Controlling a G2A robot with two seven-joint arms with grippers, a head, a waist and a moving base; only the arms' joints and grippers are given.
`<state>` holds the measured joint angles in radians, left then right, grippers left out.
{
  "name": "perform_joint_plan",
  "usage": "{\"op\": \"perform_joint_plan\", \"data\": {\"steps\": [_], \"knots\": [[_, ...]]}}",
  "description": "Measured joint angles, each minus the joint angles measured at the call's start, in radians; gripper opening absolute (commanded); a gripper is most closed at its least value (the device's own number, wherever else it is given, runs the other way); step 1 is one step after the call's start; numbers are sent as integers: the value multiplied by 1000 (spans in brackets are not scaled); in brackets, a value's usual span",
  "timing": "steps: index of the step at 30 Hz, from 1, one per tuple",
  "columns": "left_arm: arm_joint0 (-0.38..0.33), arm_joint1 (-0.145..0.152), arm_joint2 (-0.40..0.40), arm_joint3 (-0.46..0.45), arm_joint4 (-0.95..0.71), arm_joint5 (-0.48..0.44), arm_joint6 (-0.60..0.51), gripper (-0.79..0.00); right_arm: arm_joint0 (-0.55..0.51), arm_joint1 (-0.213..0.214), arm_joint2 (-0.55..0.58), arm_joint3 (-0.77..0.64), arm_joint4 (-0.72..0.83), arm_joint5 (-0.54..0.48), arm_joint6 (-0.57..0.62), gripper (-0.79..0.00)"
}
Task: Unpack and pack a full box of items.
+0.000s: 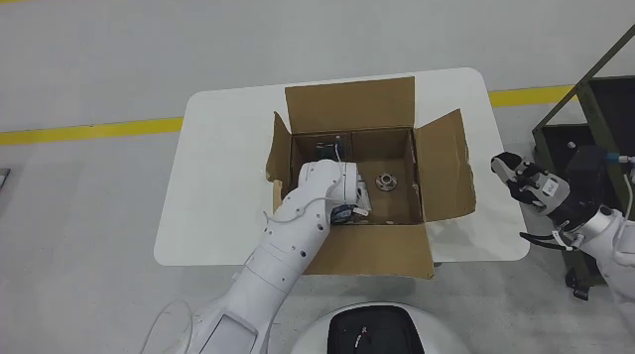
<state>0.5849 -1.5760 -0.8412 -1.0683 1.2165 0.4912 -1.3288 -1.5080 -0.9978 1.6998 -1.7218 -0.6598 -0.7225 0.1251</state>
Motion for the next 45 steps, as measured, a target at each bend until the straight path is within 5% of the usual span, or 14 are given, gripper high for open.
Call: {"op": "perform_joint_plan", "data": {"steps": [9,14,29,30,34,36,40,45], "knots": [[-6,-22,0,60,39,-1,-1,-80,6,-1,-5,7,-3,-2,7,-699],[-21,-38,3,109,50,7,7,-31,7,-1,-4,14,-3,-4,9,-699],[-59,-77,7,224,37,14,27,-114,13,-1,-6,17,-1,-5,18,-686],[-61,-79,7,230,35,12,29,-132,13,-2,-6,17,-1,-5,18,-686],[-68,-88,8,259,23,4,39,-477,14,-2,-7,18,2,-4,17,-643],[-73,-93,7,274,16,-1,44,-760,13,-2,-7,20,12,-5,15,-554],[-82,-101,7,295,13,-4,54,-785,13,-3,-11,34,89,-20,23,-422],[-85,-108,3,299,14,-7,59,-785,30,0,-27,55,245,-42,105,-422]]}}
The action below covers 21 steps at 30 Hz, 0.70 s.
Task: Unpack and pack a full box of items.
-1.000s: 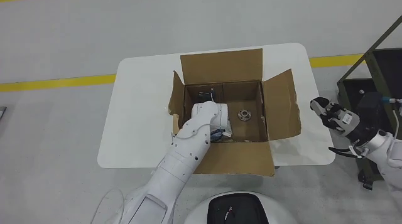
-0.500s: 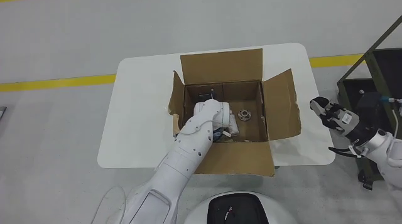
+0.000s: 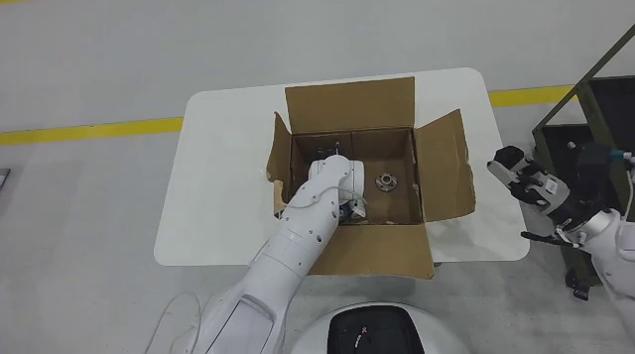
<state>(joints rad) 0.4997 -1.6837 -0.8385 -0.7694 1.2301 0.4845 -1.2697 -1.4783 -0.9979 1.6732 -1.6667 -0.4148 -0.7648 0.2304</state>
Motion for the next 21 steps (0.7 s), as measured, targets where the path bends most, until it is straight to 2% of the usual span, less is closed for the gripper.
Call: {"op": "perform_joint_plan", "data": {"steps": [5,10,17,18,19,20,21], "knots": [[7,2,-12,-45,18,-2,-15,-785,47,5,-47,25,128,-3,134,-422],[30,15,-37,-129,54,-8,-49,-785,93,6,-91,44,154,30,215,-425],[120,50,-107,-360,140,-57,-123,-785,117,4,-118,65,132,65,224,-419],[135,54,-119,-397,152,-68,-134,-785,116,4,-118,66,130,65,221,-409],[151,58,-132,-434,164,-80,-146,-785,115,4,-118,67,127,65,218,-299],[172,63,-147,-486,180,-96,-162,-785,112,4,-116,68,124,64,214,-234],[188,67,-158,-526,193,-109,-175,-785,110,4,-115,69,124,64,211,-243]]}}
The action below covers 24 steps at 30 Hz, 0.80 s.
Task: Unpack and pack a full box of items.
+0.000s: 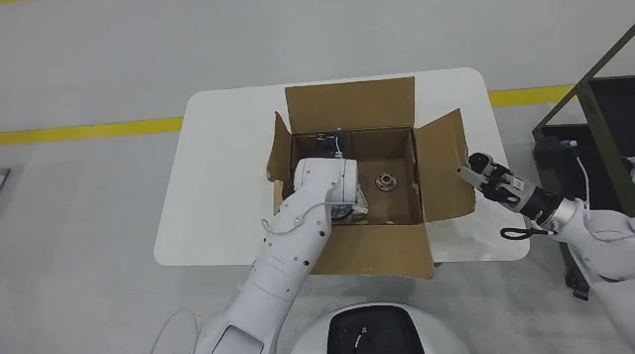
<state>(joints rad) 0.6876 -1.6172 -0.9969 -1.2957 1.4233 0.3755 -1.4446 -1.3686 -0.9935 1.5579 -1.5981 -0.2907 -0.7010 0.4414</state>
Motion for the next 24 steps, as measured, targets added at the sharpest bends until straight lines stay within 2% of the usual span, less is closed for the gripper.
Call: {"op": "perform_joint_plan", "data": {"steps": [5,7,10,13,18,20,22,23,24], "knots": [[87,12,-67,-229,54,-75,-75,-785,-5,0,-2,7,0,-4,-2,-228],[113,14,-83,-306,62,-92,-91,-785,-4,0,-5,6,-2,-4,-2,-145],[143,18,-100,-417,63,-105,-92,-785,-5,0,-5,1,-8,-3,-9,-77],[161,23,-123,-506,56,-130,-91,-785,-13,1,1,-7,-21,-2,-22,-83],[177,32,-167,-600,61,-155,-91,-785,-46,2,28,-26,-47,-15,-69,-142],[180,35,-184,-622,57,-165,-91,-785,-62,2,38,-33,-59,-22,-89,-240],[180,35,-186,-624,57,-166,-91,-785,-75,1,44,-39,-71,-32,-106,-302],[180,35,-185,-623,57,-166,-91,-785,-84,1,47,-44,-83,-39,-118,-400],[180,35,-185,-623,57,-166,-91,-785,-91,1,50,-48,-94,-45,-128,-431]]}}
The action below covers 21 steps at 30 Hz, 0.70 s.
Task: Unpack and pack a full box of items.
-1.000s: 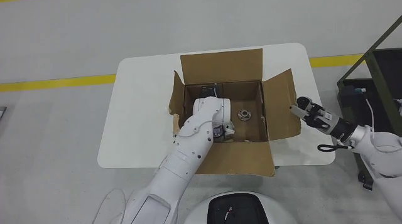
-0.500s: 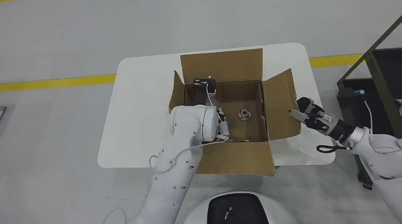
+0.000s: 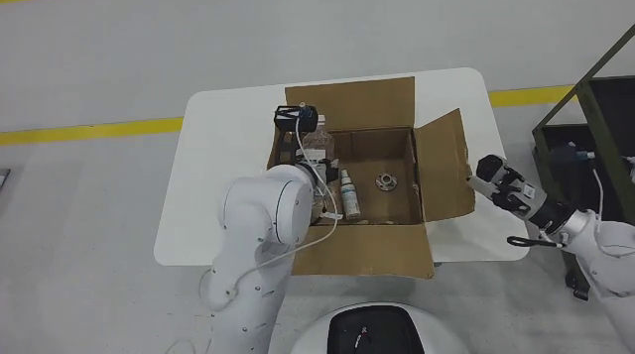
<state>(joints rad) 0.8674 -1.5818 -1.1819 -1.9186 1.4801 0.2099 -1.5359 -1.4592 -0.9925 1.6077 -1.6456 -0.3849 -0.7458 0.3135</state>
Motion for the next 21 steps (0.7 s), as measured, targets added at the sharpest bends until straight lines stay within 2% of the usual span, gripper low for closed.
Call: {"op": "perform_joint_plan", "data": {"steps": [2,3,11,16,21], "knots": [[0,0,0,0,0,0,0,-785,-15,-1,6,-6,-31,-18,-31,-720],[0,0,0,0,0,0,0,-785,-21,-2,9,-8,-42,-27,-52,-785],[0,0,0,0,0,0,0,-785,-71,-14,40,-43,-157,-69,-257,-785],[3,0,-2,-4,-5,-1,6,-785,-77,-17,58,-79,-235,-61,-307,-785],[20,5,-63,-67,-54,-17,57,-785,-85,-19,73,-109,-257,-32,-315,-785]]}}
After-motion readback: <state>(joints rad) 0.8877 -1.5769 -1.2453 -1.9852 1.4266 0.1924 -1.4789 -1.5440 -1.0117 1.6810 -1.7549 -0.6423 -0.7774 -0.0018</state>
